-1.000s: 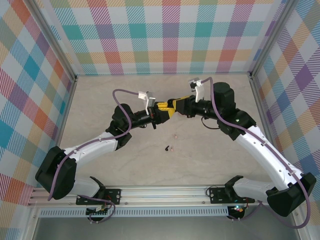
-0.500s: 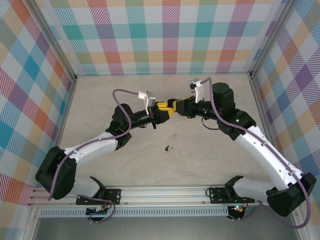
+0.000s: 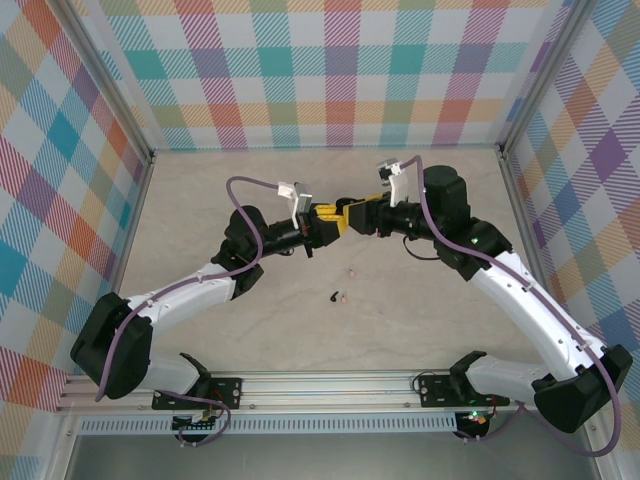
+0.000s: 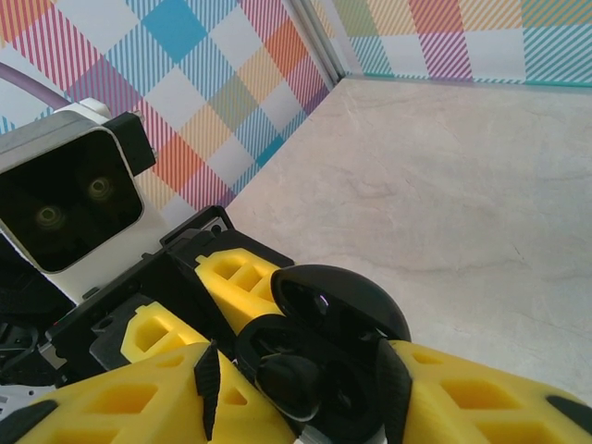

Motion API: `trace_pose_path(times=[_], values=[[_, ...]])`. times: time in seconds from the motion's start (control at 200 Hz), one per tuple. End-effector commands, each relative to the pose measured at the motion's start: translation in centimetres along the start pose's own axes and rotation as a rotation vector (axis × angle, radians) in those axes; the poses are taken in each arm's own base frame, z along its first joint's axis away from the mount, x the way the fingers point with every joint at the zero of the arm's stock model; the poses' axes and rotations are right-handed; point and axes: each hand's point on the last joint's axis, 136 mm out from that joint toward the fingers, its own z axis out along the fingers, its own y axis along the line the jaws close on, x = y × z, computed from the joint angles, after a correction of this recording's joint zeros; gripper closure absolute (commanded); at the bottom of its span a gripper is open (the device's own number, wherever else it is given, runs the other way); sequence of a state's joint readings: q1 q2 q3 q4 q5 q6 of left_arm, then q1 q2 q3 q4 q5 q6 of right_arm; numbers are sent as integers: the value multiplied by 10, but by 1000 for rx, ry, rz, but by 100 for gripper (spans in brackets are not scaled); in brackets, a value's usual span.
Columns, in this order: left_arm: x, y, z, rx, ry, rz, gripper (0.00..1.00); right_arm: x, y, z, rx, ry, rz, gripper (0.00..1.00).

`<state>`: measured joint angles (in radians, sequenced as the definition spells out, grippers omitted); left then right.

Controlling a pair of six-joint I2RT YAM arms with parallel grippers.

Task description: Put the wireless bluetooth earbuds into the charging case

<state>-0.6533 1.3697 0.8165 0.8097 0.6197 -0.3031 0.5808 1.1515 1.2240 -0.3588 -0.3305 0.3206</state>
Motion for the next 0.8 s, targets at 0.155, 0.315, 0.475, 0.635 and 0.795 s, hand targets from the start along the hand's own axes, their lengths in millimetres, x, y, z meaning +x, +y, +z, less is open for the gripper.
trace_pose_path(times=[0.155,0.315,0.475,0.635,0.795], values=[[-15,-16,4,47,-15,37,80,-13,7,-5,6,-14,-16,45],[-13,-15,4,45,-3,38,80,-16,6,-9,26,-25,-11,41],[-11,-15,4,42,3,36,80,-20,3,-12,55,-36,-2,39],[-11,-14,3,32,1,39,80,-21,1,-16,75,-45,3,39],[-10,-12,3,24,5,37,80,-19,1,-18,84,-39,2,39]])
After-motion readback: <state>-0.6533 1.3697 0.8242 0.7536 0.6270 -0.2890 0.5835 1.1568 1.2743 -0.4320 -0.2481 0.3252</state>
